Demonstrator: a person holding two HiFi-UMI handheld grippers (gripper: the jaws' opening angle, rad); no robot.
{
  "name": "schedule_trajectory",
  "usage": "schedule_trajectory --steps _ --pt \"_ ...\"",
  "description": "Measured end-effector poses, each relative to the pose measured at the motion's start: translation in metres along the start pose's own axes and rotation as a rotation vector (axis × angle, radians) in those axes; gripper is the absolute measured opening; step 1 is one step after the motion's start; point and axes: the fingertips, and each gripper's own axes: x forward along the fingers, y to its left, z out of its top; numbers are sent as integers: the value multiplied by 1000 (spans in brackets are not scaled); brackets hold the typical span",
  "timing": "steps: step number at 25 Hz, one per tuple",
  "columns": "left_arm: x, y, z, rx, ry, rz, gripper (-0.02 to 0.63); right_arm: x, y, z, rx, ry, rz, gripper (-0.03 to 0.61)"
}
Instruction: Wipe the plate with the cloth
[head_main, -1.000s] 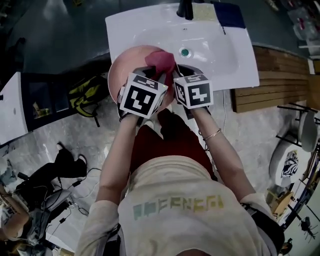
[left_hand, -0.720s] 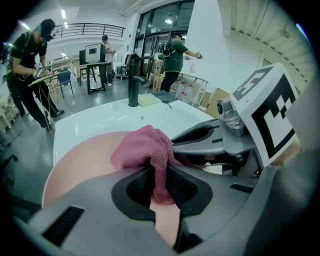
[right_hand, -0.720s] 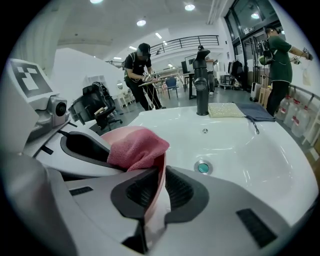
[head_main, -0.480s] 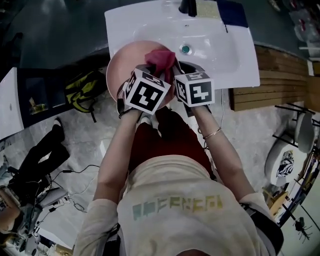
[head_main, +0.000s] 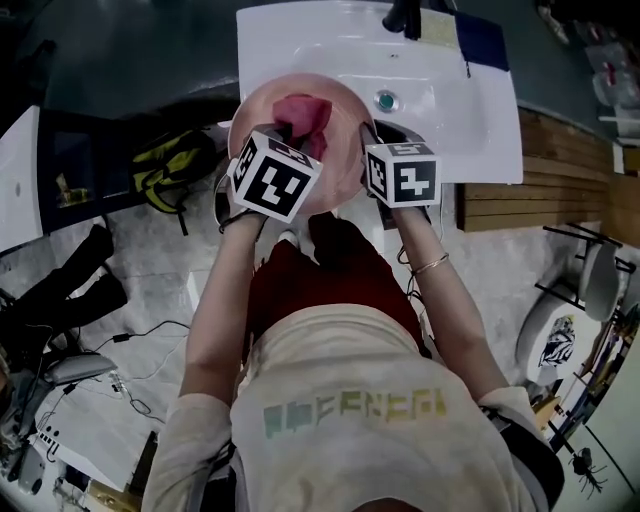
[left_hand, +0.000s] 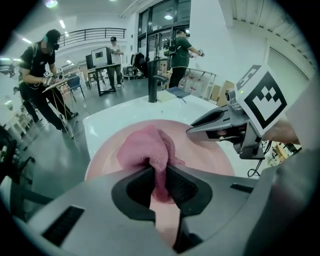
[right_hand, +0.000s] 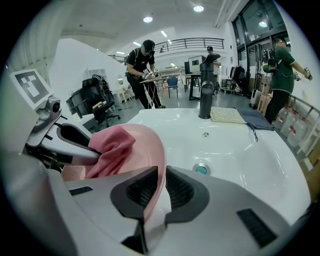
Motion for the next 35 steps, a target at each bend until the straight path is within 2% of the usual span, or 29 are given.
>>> schedule_trajectory --steps 11,16,19,22,28,32,35 --pt "-23 43 -27 -50 16 92 69 -2 2 -4 17 4 -18 71" --pt "-48 66 -27 -151 -43 116 69 -2 0 -3 32 -5 -16 71" --pt "-61 68 -16 -177 -98 115 67 -3 1 0 41 -11 -15 71" --pt "-60 48 -3 -148 -120 54 68 -3 2 1 47 -14 -22 69" --pt "-25 -32 19 -51 -97 -152 69 0 0 -3 58 -15 -9 70" --pt "-8 -70 17 -10 -53 -225 68 -1 -2 -4 68 -14 -6 69" --pt "1 -80 7 8 -17 -247 69 0 -3 -4 66 -14 -10 69"
